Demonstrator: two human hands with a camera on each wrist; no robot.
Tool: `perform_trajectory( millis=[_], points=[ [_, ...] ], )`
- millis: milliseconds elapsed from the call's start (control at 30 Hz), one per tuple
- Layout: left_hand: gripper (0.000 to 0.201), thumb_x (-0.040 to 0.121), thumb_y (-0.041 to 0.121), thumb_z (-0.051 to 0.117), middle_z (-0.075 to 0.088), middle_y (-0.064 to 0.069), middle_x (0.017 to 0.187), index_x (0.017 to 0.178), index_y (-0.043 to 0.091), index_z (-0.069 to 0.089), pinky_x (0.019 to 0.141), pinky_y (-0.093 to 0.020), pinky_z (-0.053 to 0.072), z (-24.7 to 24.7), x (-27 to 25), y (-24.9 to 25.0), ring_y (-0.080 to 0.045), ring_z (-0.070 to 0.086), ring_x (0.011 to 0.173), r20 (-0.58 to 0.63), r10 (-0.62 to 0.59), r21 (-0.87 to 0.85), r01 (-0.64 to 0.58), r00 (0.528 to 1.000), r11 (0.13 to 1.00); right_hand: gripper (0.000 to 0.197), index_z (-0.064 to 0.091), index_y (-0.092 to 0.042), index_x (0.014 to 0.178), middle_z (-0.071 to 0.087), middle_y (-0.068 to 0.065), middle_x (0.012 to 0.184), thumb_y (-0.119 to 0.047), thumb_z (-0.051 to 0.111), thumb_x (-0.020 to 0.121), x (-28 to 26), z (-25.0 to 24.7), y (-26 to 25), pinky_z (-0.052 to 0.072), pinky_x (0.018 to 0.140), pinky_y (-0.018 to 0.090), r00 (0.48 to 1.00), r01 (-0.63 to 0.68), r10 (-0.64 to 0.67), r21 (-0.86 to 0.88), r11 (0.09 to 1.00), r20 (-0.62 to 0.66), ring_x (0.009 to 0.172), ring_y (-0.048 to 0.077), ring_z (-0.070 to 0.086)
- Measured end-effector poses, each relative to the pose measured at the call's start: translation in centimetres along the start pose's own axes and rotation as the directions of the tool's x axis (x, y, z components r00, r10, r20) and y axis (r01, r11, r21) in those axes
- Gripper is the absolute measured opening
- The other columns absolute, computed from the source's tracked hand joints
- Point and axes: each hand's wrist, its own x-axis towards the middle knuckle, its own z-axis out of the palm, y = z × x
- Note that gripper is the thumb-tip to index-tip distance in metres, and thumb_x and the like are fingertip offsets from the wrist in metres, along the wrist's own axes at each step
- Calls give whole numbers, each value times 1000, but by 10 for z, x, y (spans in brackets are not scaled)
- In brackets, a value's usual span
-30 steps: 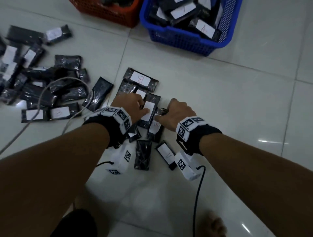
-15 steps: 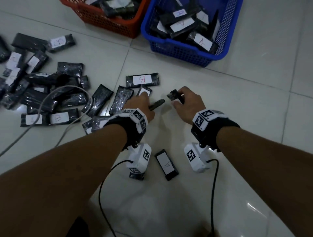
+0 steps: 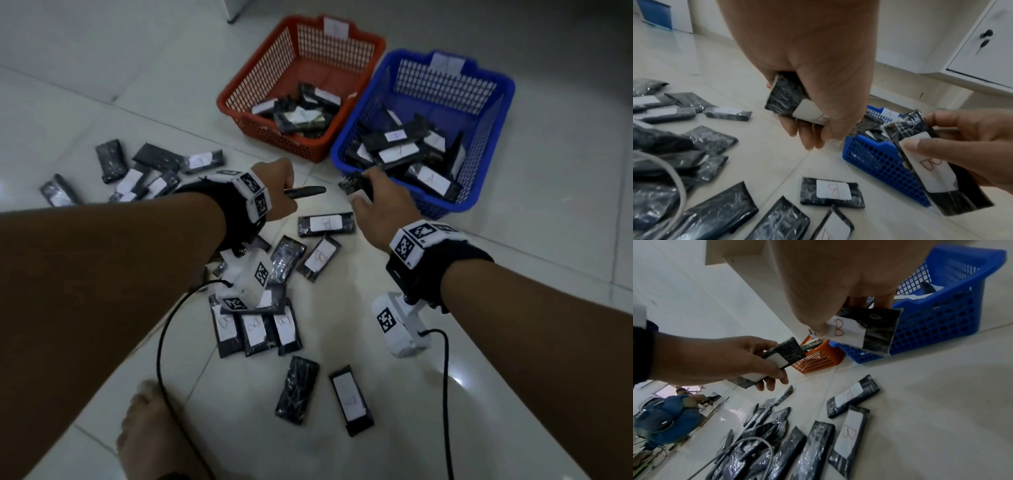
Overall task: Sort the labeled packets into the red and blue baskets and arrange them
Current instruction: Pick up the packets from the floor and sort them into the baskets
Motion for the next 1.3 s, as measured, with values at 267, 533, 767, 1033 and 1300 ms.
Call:
perform_trajectory(
  millis=[267, 533, 767, 1033, 1300],
  points=[
    [24, 87, 39, 66, 72, 0, 79, 99, 26, 51, 62, -25, 53, -54, -17, -5, -15, 69, 65, -62, 6, -65, -10, 998, 998, 32, 44, -17, 127, 56, 8, 124, -29, 49, 98, 13, -33, -39, 37, 77, 31, 980, 145, -160, -128, 981, -119, 111, 30, 54],
    [23, 84, 40, 70, 74, 2, 78, 99, 23, 71, 68, -29, 59, -108, -37, -5, -6, 70, 62, 13, 11, -112, -9, 1000, 994, 28, 48, -20, 125, 55, 6, 126, -28, 46, 99, 21, -56, -86, 40, 84, 35, 973, 194, -217, -224, 955, -84, 112, 29, 54],
    [33, 78, 51, 71, 73, -5, 78, 92, 21, 75, 73, -36, 56, -128, 18, 5, -23, 67, 71, -42, 56, -80, -59, 998, 995, 23, 51, -20, 121, 55, 4, 122, -25, 46, 98, 53, -57, -106, 46, 93, 45, 979, 172, -198, -317, 933, -49, 109, 29, 55],
    [44, 82, 37, 72, 63, -8, 111, 119, 15, 62, 80, -32, 45, -115, 113, -53, -30, 59, 101, -115, 187, 52, -182, 976, 982, 30, 47, -20, 128, 53, 6, 128, -25, 44, 99, 122, -9, -98, 43, 97, 47, 987, 136, -158, -399, 907, -23, 114, 31, 54],
    [30, 90, 36, 60, 68, -10, 109, 116, 22, 64, 85, -39, 51, -105, 223, -94, -31, 63, 98, 13, 345, 144, -343, 939, 928, 35, 44, -22, 133, 51, 2, 134, -20, 41, 98, 194, 30, -100, 27, 106, 50, 984, 160, -180, -495, 854, 7, 123, 25, 46]
  ],
)
